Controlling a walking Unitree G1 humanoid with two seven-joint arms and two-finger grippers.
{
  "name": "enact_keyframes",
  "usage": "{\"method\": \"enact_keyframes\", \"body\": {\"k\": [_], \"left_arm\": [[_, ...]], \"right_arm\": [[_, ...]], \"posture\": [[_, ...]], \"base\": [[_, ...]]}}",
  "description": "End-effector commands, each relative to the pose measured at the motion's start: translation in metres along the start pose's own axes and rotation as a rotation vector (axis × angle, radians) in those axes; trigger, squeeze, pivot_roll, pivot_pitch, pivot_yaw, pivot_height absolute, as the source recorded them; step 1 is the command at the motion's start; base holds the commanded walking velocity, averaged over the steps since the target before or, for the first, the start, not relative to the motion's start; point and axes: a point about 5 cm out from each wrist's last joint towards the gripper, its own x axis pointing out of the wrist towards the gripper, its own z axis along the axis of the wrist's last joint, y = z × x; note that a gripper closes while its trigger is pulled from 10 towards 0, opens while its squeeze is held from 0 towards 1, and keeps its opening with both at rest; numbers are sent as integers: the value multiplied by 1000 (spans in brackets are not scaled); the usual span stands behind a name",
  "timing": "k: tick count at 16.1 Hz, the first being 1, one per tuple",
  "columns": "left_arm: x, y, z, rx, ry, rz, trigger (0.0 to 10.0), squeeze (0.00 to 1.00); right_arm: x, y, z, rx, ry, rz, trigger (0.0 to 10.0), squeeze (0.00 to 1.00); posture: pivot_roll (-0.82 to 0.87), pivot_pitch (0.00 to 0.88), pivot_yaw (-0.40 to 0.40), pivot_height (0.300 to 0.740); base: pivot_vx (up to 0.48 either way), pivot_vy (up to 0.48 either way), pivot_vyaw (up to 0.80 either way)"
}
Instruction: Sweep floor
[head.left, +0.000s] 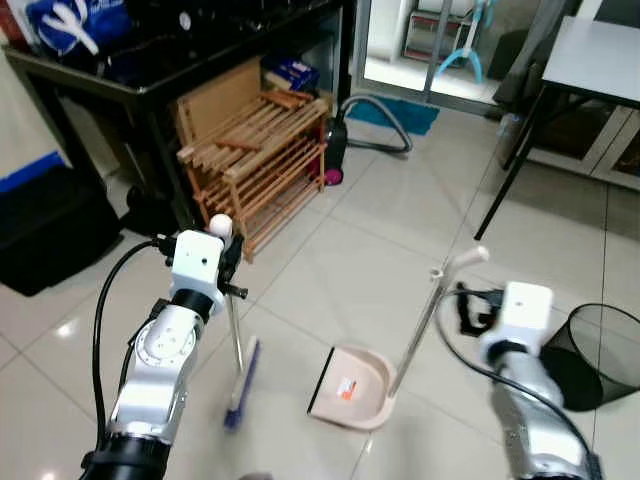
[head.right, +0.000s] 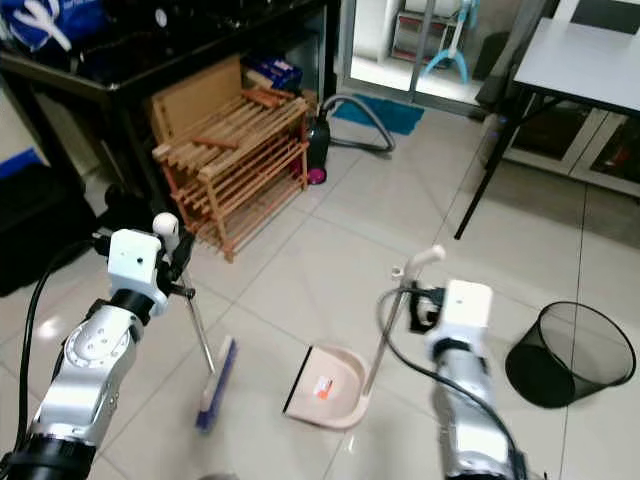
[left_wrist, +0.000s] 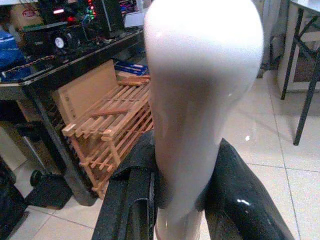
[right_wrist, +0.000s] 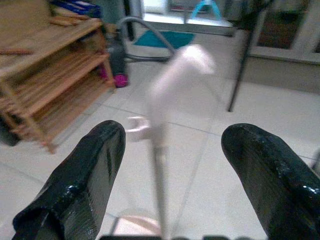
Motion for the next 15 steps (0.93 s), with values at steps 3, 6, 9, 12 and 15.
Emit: {"method": "enact_keyframes", "body": {"k": [3, 6, 9, 12, 15], "left_arm": [[1, 8, 1, 32, -2, 11, 10000, 0], [2, 9, -1, 38, 10, 5, 10000, 0], [2, 7, -2, 51, 4, -6, 10000, 0], [2, 7, -3, 56, 3, -8, 10000, 0], [-9, 10, -11, 119, 32, -11, 10000, 0]], "right_arm": [[7, 5, 4, 28, -10, 15, 10000, 0], [13, 10, 7, 32, -18, 21, 10000, 0], [24, 12, 4, 51, 1, 3, 10000, 1000], [27, 12, 3, 56, 6, 4, 10000, 1000], [33, 12, 2, 65, 13, -21, 10000, 1000]], "posture": [[12, 0, 40, 740], [20, 0, 44, 740], [16, 0, 61, 740], [19, 0, 61, 740], [76, 10, 49, 740]], "base": [[0, 0, 0], [0, 0, 0], [0, 0, 0], [0, 0, 0], [0, 0, 0]]}}
